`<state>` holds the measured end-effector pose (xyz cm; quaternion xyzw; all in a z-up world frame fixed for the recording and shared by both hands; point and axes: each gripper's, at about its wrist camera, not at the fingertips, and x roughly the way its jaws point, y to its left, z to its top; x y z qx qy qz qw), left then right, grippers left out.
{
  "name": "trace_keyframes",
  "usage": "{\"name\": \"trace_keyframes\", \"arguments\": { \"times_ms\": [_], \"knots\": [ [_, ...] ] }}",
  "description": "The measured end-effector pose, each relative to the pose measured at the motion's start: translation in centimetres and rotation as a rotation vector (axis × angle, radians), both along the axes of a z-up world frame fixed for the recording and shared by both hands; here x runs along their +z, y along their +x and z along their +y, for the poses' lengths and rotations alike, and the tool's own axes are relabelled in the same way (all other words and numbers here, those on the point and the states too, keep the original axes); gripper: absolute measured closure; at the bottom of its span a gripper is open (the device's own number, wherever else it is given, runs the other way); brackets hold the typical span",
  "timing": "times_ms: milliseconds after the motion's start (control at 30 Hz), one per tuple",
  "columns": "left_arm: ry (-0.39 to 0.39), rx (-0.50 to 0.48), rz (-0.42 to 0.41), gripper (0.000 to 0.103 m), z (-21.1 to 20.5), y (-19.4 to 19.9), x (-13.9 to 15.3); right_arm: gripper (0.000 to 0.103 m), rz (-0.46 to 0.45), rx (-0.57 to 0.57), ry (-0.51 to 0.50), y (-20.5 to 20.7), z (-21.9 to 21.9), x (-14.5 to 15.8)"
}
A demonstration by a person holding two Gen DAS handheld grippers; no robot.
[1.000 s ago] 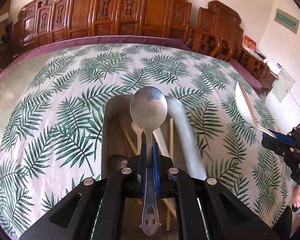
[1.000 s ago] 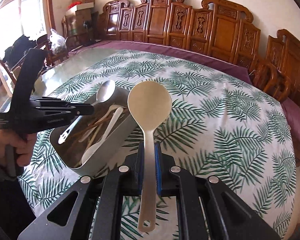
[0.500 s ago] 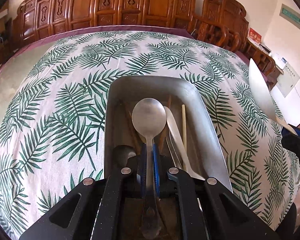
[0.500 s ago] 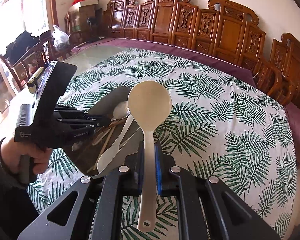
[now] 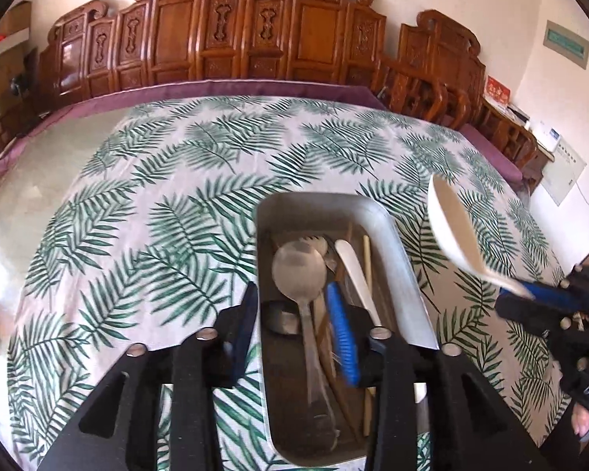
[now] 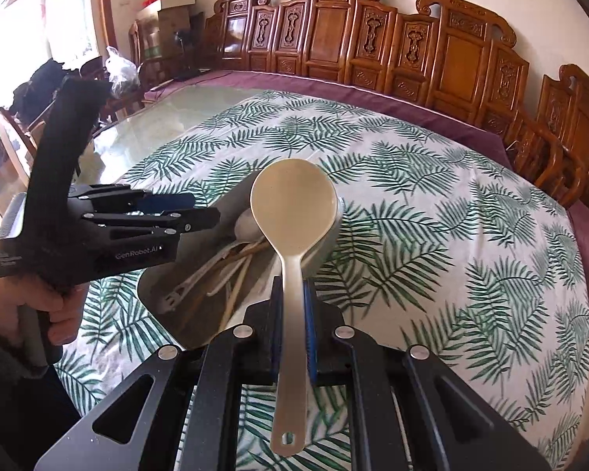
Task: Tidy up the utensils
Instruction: 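Carry the steel spoon into the grey tray and open the left tool, then lower the white spoon into the grey tray and open the right tool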
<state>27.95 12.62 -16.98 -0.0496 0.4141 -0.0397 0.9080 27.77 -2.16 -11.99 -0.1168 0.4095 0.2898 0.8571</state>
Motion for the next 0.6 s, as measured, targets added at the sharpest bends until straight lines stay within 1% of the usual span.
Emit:
{"name": "trace_keyframes", "arguments": {
  "times_ms": [100,133,200,267,333,367,433,600],
  "knots": [
    [0.005,0.024,-0.012,0.056,0.9,0.0,0.4,0.092,0.018,-0.001,0.015,0.2,0.9,-0.5],
    [0.007,0.031,-0.015,0.049,1.1,0.0,0.5,0.092,0.024,0.0,0.02,0.3,1.2,-0.7],
    [0.016,0.054,-0.026,0.043,1.8,0.0,0.8,0.092,0.035,0.001,0.025,0.5,1.7,-1.0],
    [0.024,0.074,-0.036,0.032,2.5,0.0,1.1,0.092,0.044,0.003,0.031,0.8,2.4,-1.5],
    [0.025,0.098,-0.047,0.028,3.3,0.0,1.3,0.092,0.052,0.007,0.034,1.0,3.0,-1.8],
    [0.022,0.105,-0.048,0.024,3.6,0.0,1.4,0.092,0.059,0.008,0.036,1.3,3.3,-2.0],
    [0.015,0.123,-0.05,0.018,4.4,0.0,1.5,0.092,0.068,0.007,0.038,1.7,3.8,-2.4],
    [0.008,0.155,-0.053,0.014,5.8,0.1,1.7,0.092,0.1,-0.012,0.046,2.9,5.0,-3.8]
  ]
}}
